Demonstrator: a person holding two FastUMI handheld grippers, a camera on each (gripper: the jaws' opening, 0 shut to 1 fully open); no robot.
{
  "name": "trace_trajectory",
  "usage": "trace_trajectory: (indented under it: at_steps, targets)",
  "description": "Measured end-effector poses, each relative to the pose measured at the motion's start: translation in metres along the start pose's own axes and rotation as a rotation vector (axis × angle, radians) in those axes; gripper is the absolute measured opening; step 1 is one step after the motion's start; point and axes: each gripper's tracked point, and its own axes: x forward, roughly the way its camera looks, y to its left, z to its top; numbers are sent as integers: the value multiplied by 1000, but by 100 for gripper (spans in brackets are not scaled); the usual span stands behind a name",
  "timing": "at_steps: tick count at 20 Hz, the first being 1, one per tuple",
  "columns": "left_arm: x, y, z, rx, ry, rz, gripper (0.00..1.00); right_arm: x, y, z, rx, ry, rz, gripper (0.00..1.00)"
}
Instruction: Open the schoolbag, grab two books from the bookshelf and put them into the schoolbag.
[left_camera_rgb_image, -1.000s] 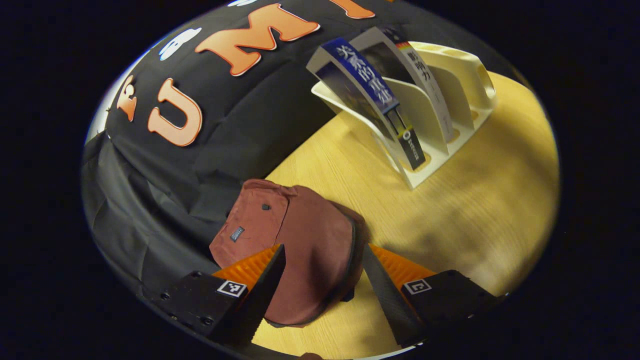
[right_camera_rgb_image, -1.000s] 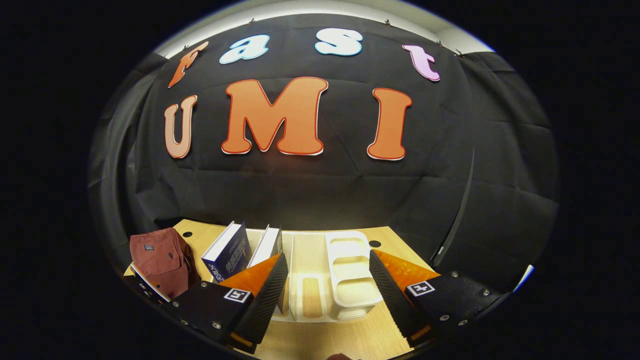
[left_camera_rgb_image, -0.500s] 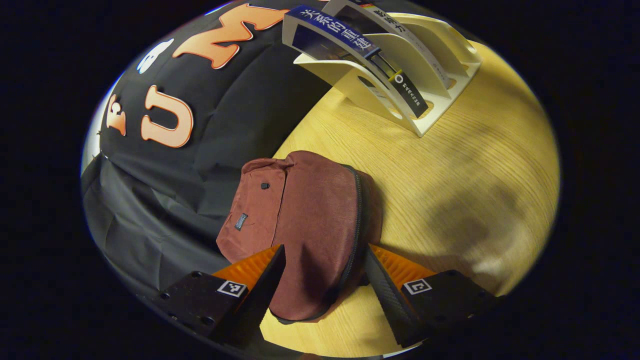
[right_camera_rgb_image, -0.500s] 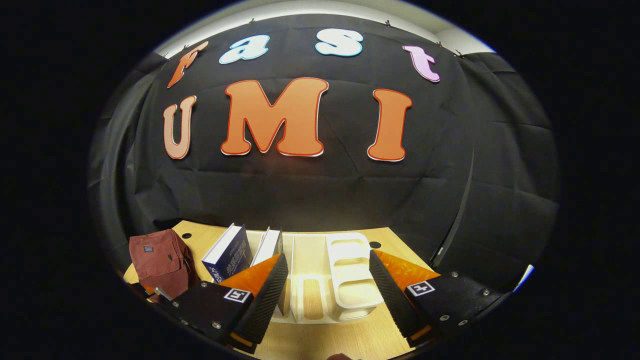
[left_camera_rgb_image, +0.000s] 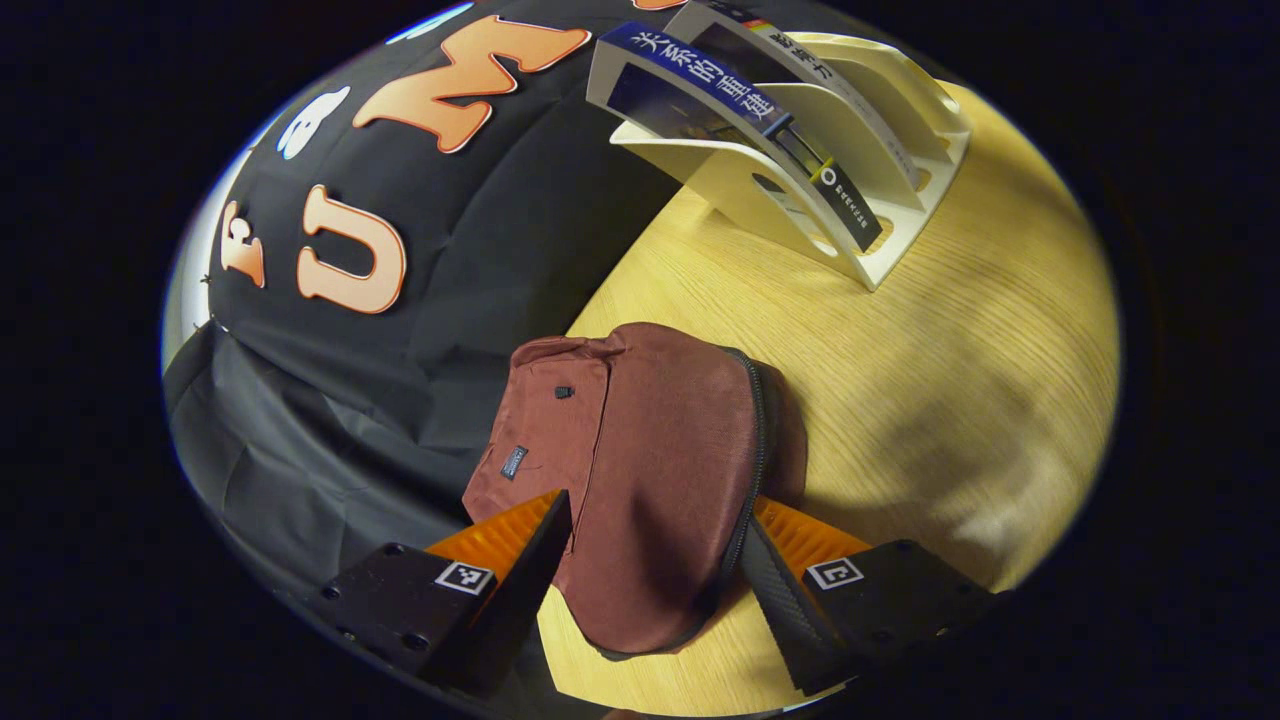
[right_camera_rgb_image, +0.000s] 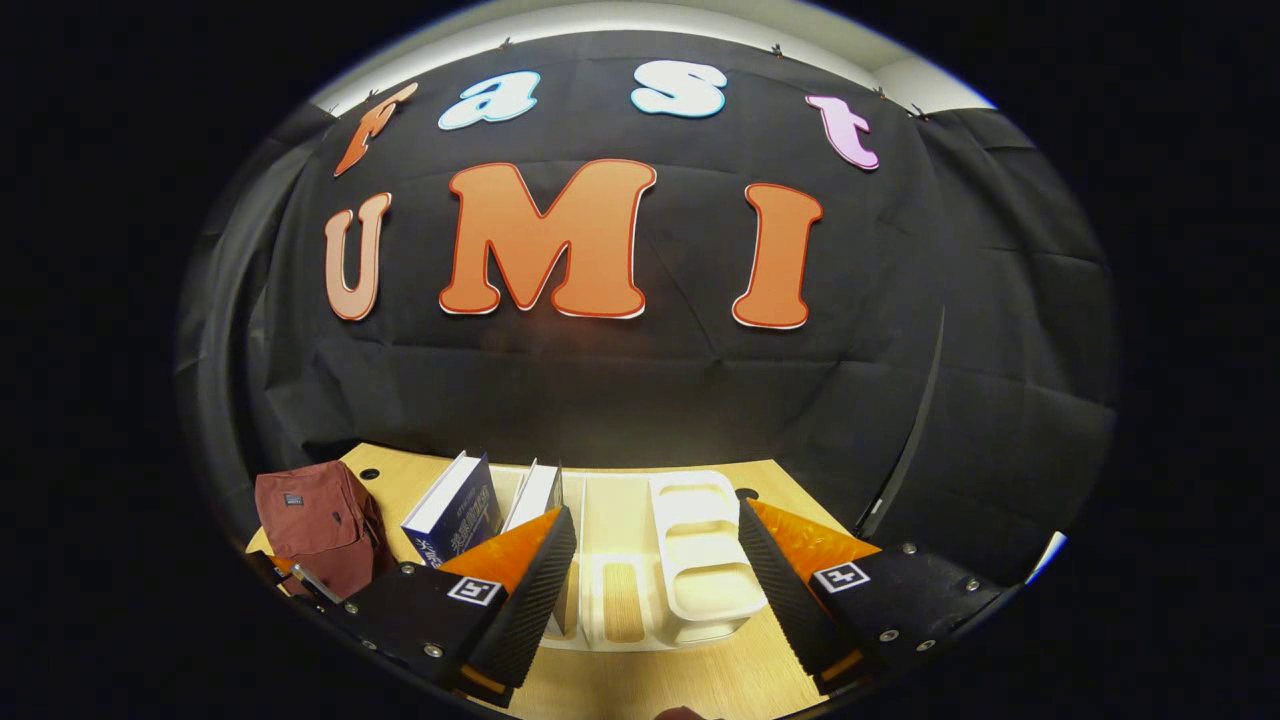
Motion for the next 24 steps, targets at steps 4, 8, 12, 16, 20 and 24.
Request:
trace_trajectory:
  at_steps: [4, 8, 12, 16, 20, 24]
  targets:
    - [-8, 17, 14, 35, -50, 79, 94, -4, -2, 2, -14, -6, -13, 97]
    - [11, 19, 3, 27, -22, 101, 95, -7, 3, 1, -22, -4, -13, 97]
    - [30, 24, -1, 56, -20, 164, 94, -10, 9, 0, -38, -3, -7, 97]
    - [33, 24, 4, 47, -34, 139, 87, -14, 14, -3, -57, 4, 2, 97]
    - [30, 23, 4, 23, -29, 19, 20, -13, 10, -4, -60, 8, -12, 97]
    - [33, 29, 3, -15, -7, -82, 11, -12, 15, -4, -57, 14, -2, 97]
